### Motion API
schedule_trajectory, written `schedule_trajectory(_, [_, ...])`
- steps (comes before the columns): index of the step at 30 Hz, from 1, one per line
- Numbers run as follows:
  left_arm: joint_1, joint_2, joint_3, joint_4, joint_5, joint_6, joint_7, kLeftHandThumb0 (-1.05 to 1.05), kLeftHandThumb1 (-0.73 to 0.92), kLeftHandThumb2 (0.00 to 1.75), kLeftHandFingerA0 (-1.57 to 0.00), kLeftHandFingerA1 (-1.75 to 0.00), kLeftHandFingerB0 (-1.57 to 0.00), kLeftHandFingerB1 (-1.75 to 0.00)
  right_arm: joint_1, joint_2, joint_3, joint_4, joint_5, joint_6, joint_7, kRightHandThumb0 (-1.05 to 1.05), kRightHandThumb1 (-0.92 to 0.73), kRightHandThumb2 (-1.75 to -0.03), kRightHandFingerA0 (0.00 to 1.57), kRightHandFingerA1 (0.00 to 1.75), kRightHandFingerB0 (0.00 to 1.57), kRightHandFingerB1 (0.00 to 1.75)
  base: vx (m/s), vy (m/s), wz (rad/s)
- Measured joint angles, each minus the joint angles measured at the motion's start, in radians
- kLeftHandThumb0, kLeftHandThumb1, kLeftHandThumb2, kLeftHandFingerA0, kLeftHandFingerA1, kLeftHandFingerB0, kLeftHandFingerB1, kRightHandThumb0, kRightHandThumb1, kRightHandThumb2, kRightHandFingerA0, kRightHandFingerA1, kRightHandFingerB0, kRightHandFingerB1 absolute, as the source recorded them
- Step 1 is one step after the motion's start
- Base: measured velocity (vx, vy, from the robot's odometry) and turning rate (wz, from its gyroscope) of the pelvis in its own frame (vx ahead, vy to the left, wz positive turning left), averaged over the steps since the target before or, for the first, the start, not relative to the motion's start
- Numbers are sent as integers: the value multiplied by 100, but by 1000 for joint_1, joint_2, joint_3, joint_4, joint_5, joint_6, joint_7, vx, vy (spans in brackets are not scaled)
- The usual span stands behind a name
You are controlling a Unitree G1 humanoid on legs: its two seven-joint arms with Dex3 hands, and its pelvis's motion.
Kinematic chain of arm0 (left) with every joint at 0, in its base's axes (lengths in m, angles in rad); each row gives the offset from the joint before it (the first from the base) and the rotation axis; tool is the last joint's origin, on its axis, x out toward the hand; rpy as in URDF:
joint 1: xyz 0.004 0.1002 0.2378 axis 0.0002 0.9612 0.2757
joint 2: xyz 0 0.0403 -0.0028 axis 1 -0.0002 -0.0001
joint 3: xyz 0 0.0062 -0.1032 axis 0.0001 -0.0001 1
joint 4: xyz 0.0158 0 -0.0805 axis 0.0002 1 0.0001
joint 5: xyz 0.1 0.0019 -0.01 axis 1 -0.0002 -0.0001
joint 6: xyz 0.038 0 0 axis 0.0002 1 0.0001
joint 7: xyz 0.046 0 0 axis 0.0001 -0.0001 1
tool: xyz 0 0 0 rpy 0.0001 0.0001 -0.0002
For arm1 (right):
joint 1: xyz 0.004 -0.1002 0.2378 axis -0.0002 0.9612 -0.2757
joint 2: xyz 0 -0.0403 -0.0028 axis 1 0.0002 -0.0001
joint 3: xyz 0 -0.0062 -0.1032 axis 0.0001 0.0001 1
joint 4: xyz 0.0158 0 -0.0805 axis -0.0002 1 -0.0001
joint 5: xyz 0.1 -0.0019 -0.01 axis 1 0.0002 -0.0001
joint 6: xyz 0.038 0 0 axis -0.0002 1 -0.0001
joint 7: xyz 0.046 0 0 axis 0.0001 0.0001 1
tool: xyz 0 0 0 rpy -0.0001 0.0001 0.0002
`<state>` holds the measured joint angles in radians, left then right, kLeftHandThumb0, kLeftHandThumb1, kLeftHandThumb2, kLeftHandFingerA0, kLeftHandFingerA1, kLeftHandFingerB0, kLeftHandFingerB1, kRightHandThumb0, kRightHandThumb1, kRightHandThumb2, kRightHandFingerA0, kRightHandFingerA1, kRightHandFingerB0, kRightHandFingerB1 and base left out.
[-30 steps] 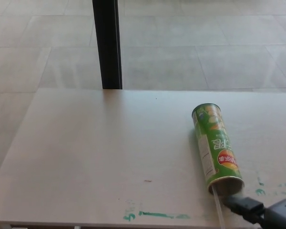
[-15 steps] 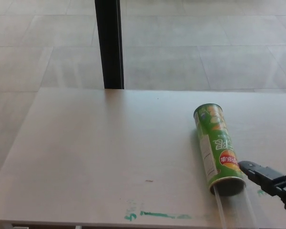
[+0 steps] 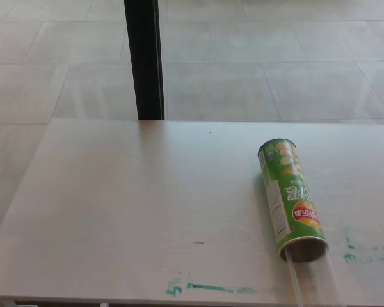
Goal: Use the finger on the right hand of the robot to pull out the chips tray kept inside a container in the middle of the desk
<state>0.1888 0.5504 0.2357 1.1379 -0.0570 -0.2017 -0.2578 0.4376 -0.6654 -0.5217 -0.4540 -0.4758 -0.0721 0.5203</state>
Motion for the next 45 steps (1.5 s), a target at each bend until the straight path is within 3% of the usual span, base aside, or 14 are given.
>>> schedule_trajectory(3, [2,-2,0,0,0,0,0,-43,74,62,-52,-53,-48,-41,0,34,-69,105,39,-26,-23,-25,-48,-71,85,115,0,0,0,0,0])
schedule_trajectory(4, [2,-2,0,0,0,0,0,-43,73,62,-55,-55,-49,-41,1,42,-88,138,50,-32,-31,-19,-53,-56,86,111,0,20,0,0,0])
schedule_trajectory(8, [2,-3,0,1,0,0,1,-40,74,62,-51,-49,-49,-40,0,76,-154,269,83,-61,-69,-22,-42,-75,87,101,0,16,0,0,0])
schedule_trajectory(9, [2,-3,0,1,0,0,1,-41,74,62,-51,-49,-49,-40,0,83,-169,308,92,-68,-82,-22,-54,-56,84,101,0,19,0,0,0])
schedule_trajectory(14, [3,-5,0,3,0,0,2,-41,73,62,-52,-50,-52,-41,-7,118,-222,471,112,-93,-143,-24,-53,-72,86,88,3,18,0,0,0])
schedule_trajectory(15, [2,-5,0,5,0,0,2,-41,72,62,-51,-46,-52,-41,-11,125,-232,505,117,-97,-156,-21,-59,-58,89,84,0,27,0,0,0])
schedule_trajectory(21, [3,-9,0,12,0,0,3,-43,73,62,-49,-50,-52,-42,-54,149,-276,708,145,-121,-231,-19,-59,-57,91,99,7,36,0,0,0])
schedule_trajectory(22, [4,-10,0,12,0,-1,3,-45,72,62,-50,-50,-55,-42,-62,153,-280,731,149,-124,-241,-15,-43,-90,92,96,2,49,0,0,0])
schedule_trajectory(23, [6,-11,2,9,-1,-2,3,-43,73,62,-50,-49,-54,-41,-79,161,-288,776,158,-129,-257,-12,-40,-88,94,96,7,52,0,0,0])
schedule_trajectory(24, [8,-12,4,6,-2,-3,3,-44,72,62,-50,-51,-55,-42,-91,167,-293,810,164,-133,-271,-15,-43,-90,90,96,4,50,0,0,0])
schedule_trajectory(25, [10,-13,5,4,-2,-4,3,-45,72,61,-49,-54,-52,-43,-101,172,-297,834,168,-136,-280,-17,-61,-57,88,98,16,41,0,0,0])
schedule_trajectory(37, [32,-46,26,-19,-6,-23,3,-44,72,62,-49,-51,-53,-43,-217,221,-316,1242,247,-164,-401,-36,-65,-59,81,82,28,43,0,0,0])
schedule_trajectory(40, [32,-47,27,-19,-6,-23,3,-40,72,62,-49,-51,-52,-42,-224,221,-298,1338,259,-168,-416,-44,-67,-60,64,69,31,39,0,0,0])
schedule_trajectory(45, [28,-47,25,4,-4,-35,12,-41,73,62,-50,-49,-51,-42,-243,218,-231,1480,287,-172,-442,-43,-68,-59,79,73,36,40,0,0,0])
